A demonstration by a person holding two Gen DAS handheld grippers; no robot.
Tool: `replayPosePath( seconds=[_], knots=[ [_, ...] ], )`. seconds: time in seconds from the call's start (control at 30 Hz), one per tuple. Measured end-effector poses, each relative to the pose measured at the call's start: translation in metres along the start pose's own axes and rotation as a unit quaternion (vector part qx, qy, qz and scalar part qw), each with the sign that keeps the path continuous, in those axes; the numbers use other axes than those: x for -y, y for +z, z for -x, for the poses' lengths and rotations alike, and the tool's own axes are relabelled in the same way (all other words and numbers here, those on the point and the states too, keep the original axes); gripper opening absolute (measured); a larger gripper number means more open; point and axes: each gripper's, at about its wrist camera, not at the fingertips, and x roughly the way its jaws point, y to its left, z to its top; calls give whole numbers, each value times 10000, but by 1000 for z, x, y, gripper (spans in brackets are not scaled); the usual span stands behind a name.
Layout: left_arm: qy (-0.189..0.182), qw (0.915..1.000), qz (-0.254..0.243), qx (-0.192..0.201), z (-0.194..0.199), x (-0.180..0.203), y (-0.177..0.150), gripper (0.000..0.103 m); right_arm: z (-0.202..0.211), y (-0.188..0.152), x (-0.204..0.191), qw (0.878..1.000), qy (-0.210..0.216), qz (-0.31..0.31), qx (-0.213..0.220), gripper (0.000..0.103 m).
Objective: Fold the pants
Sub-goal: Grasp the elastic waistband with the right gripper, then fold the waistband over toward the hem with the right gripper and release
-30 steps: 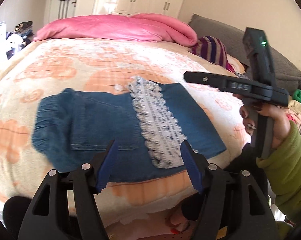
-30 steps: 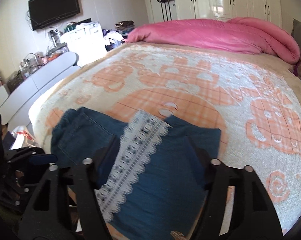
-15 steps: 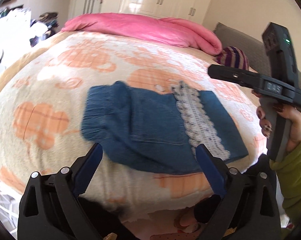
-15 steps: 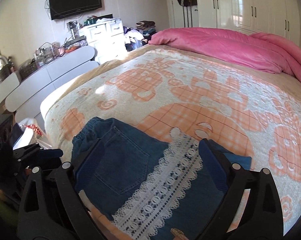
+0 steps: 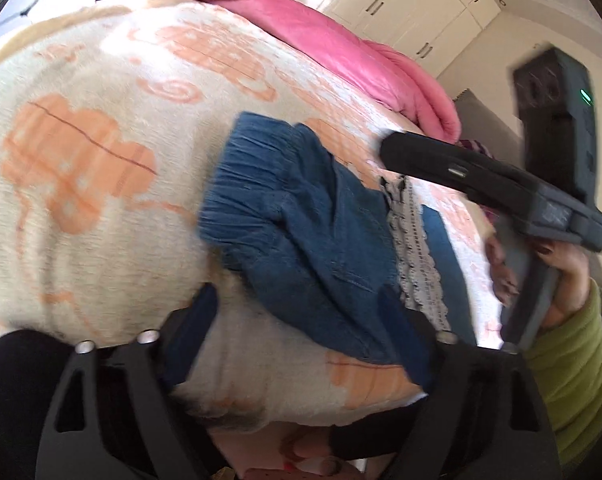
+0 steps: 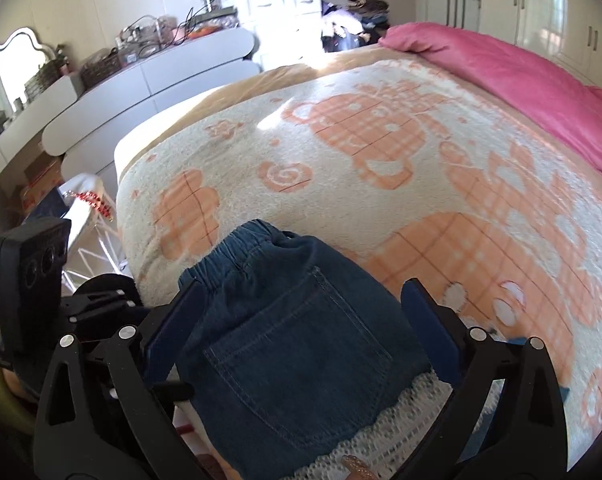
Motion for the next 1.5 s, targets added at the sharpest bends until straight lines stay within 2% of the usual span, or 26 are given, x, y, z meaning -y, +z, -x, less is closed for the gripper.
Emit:
replayPosePath(
  seconds=[0.03, 0.07, 0.13, 0.23, 0.37, 0.43, 0.47, 0.53, 0.57, 0.67, 0.7, 0.77, 0.8, 0.97, 1.33, 1.43, 1.5],
  knots=[
    [-17, 10000, 4, -11, -3, 1, 0, 64, -8, 3, -1, 9999, 41, 10, -107, 93],
    [-23, 10000, 13, -15, -6, -1, 0, 52, -18, 7, -2, 9997, 79, 21, -221, 93],
    [-180, 9998, 94, -47, -14, -3, 0, 35, -31, 11, -2, 9993, 141, 40, -352, 93],
    [-216, 9996, 115, -126, -23, -4, -2, 31, -53, 19, -3, 9980, 335, -18, -538, 93],
    [-205, 9997, 79, -92, -28, -2, 0, 31, -79, 18, 2, 9946, 665, -309, -735, 93],
    [-233, 9996, 117, -71, -31, -3, 2, 31, -87, 15, 0, 9932, 738, -286, -849, 75],
    [-243, 9996, 142, -59, -32, -3, 3, 31, -90, 13, -3, 9930, 728, -127, -927, 53],
    [-286, 9994, 174, -64, -32, -4, 3, 32, -81, 11, -9, 9941, 749, 133, -769, 44],
    [-307, 9994, 173, -48, -31, -4, 3, 36, -76, 11, -9, 9946, 744, 135, -716, 39],
    [-405, 9991, 146, 23, -28, -2, 3, 56, -47, 8, 3, 9942, 995, -64, -391, 30],
    [-447, 9989, 125, 81, -27, 1, 3, 66, -40, 8, 8, 9936, 1075, -133, -318, 29],
    [-430, 9990, 11, 119, -27, 9, 5, 74, -22, 5, 19, 9917, 1241, -313, -107, 29],
    [-425, 9990, -14, 106, -29, 13, 7, 75, -12, 3, 26, 9907, 1297, -400, -4, 28],
    [-854, 9960, 242, -114, -44, 29, 18, 76, 32, -12, 52, 9893, 1265, -604, 404, 28],
    [-995, 9938, -477, -137, -73, 109, 38, 72, 81, -54, 104, 9849, 1057, -1055, 874, 28],
    [-1044, 9921, -674, -165, -80, 120, 44, 72, 92, -71, 116, 9835, 942, -1159, 1016, 34],
    [-1200, 9895, -769, -229, -85, 124, 48, 73, 99, -84, 124, 9821, 807, -1294, 1103, 42]
  ],
)
